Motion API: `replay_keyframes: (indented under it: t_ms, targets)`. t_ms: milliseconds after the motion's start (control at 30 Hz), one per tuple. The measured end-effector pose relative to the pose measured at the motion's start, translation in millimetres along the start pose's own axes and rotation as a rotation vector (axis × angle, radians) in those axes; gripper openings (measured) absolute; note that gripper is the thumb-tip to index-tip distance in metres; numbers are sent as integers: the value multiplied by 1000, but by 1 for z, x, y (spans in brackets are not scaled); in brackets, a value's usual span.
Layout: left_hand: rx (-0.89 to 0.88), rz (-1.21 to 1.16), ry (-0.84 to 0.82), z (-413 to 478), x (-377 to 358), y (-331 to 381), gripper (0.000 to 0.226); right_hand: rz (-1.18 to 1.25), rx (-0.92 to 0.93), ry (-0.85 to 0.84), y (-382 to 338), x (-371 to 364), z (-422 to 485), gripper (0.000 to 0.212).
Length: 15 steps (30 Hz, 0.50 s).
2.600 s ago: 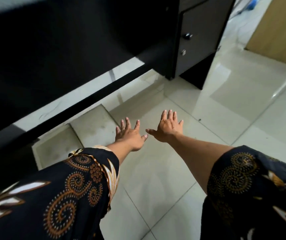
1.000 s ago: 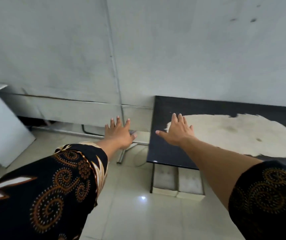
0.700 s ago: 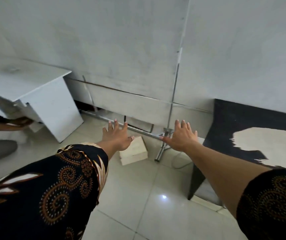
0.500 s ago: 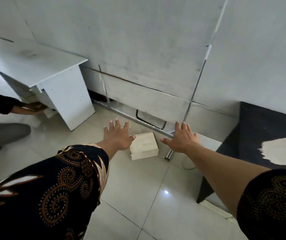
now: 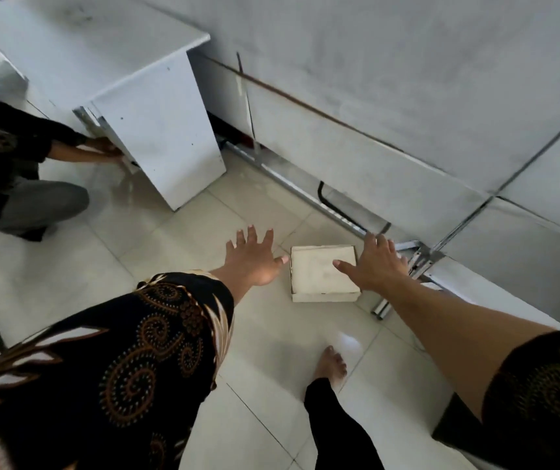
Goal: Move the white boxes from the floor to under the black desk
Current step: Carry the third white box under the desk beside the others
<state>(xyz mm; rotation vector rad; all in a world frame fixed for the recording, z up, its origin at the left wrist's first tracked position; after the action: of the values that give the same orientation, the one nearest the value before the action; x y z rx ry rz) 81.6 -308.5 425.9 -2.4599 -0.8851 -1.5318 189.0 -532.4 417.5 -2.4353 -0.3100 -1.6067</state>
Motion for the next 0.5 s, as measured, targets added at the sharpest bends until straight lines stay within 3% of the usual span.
replay_keyframes:
  t_ms: [233,500]
  targets:
    - [129,-86,-191,183,-91,8,77,-25,-36,-197,15,-105,191,107]
    - [180,-186,-356,330,-270,-26,79,0,-182,-299,65,-297,304,100]
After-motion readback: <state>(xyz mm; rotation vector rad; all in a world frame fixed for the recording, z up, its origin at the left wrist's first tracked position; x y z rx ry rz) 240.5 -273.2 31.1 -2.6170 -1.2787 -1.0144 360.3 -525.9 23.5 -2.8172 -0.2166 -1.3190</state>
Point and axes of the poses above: each hand's wrist, its own z-axis towards the middle knuckle, its own x-axis out of the back of the hand, y = z × x, the point moved 6 cm from there along z, towards the middle knuckle, and after that the axes turned 8 degrees about -z, right-handed, at the moved point
